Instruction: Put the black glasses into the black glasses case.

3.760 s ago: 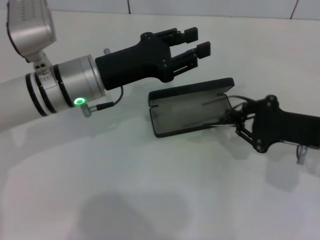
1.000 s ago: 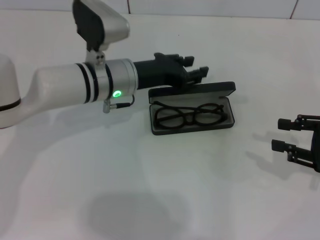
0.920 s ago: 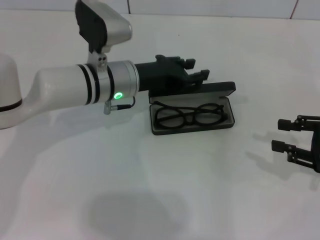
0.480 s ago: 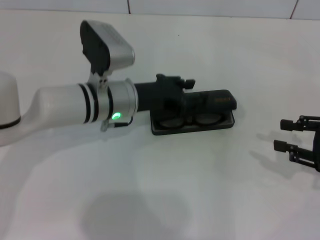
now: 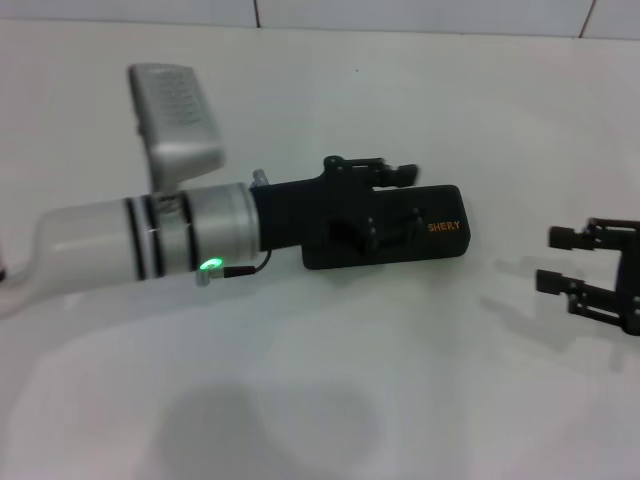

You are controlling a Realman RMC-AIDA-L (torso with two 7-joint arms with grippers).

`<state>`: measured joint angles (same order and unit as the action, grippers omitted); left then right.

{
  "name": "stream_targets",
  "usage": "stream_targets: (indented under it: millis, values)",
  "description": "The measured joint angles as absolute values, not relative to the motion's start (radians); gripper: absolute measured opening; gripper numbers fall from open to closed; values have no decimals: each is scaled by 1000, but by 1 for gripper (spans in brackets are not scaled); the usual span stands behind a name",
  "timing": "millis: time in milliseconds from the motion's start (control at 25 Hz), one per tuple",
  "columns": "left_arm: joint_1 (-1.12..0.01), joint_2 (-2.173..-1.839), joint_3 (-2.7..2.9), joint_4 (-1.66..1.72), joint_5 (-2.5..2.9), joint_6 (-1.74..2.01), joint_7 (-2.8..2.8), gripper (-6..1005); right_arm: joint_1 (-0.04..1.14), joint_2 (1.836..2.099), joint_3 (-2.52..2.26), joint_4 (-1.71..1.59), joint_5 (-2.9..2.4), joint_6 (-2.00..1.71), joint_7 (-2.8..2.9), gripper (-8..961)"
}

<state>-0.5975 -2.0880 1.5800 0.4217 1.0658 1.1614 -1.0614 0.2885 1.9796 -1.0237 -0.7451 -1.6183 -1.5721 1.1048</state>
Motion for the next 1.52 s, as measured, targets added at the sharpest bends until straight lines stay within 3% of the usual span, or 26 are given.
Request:
stream_targets:
  millis: [200,400,600,680,840,880,1080,1520]
  values:
    - [-556,-2038,1542,433,1071,1534,-970,487,366,1989,-1023,-686,-1603,-1690,1077,531]
    - [-502,-2005,1529,446,1082,1603,-969,517,432,2005,-1029,-626,-1592,-1738,1035,537]
    - [-452,-1997,1520,446,1112,1599,-939,556,443,2024,-1036,-599,-1590,-1738,957,756]
    - [-435,-1997,1517,443,1117,1599,-915,572,460,2024,-1042,-561,-1590,-1739,921,795]
    - [-399,-2004,1516,439,1117,1598,-864,766,491,2024,-1046,-488,-1590,-1732,848,872]
    - [-391,-2006,1516,440,1117,1598,-859,815,493,2024,-1046,-480,-1590,-1731,836,871]
    - [-381,-2002,1516,438,1119,1598,-856,875,492,2027,-1045,-462,-1589,-1730,803,868]
    - [-351,-1975,1515,438,1122,1601,-855,875,490,2028,-1049,-423,-1567,-1733,764,868]
